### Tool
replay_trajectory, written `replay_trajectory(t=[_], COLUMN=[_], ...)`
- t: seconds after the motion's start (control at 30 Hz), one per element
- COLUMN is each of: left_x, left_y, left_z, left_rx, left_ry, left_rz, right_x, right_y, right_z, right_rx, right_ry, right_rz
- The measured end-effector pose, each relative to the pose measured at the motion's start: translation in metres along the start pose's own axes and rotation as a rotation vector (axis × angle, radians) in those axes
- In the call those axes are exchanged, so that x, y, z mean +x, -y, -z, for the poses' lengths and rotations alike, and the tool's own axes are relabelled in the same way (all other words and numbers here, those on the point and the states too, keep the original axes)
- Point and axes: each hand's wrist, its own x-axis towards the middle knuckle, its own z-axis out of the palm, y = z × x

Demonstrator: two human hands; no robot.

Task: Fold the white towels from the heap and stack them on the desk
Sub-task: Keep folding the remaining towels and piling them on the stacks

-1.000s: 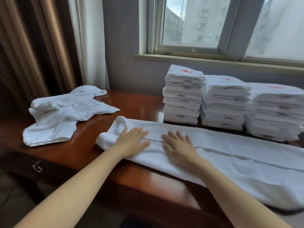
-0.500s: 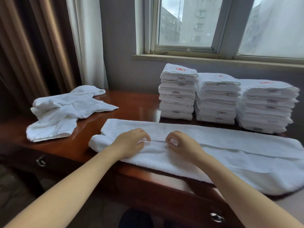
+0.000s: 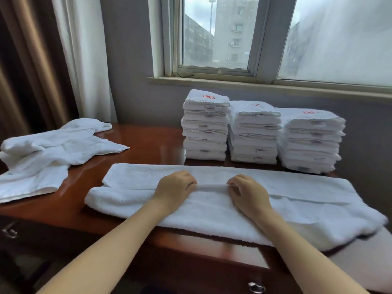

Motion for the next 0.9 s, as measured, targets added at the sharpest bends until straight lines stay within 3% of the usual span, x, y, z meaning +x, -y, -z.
replay_trajectory(t=[0.17, 0.3, 0.4, 0.6, 0.8, 0.9], left_x=[0.001, -0.001, -0.001, 0.009, 0.036, 0.034], left_y=[-0.002, -0.003, -0.003, -0.01, -0.014, 0.004], left_z=[-0.005, -0.004, -0.002, 0.004, -0.014, -0.02], left_rx=[0.021, 0.052, 0.074, 0.079, 0.162, 0.19], left_ry=[-0.078, -0.069, -0.013, -0.114, 0.28, 0.457], left_rz=[0.013, 0.012, 0.028, 0.047, 0.117, 0.244], right_x=[-0.002, -0.004, -0.005, 0.012, 0.059, 0.06], right_y=[0.008, 0.009, 0.009, 0.014, 0.038, 0.042], right_z=[0.002, 0.006, 0.006, 0.007, -0.023, -0.048], right_rx=[-0.008, -0.004, 0.035, 0.132, 0.016, -0.081], right_ry=[-0.092, -0.055, -0.002, -0.093, 0.288, 0.406], right_rz=[0.062, 0.116, 0.084, -0.033, -0.014, -0.072])
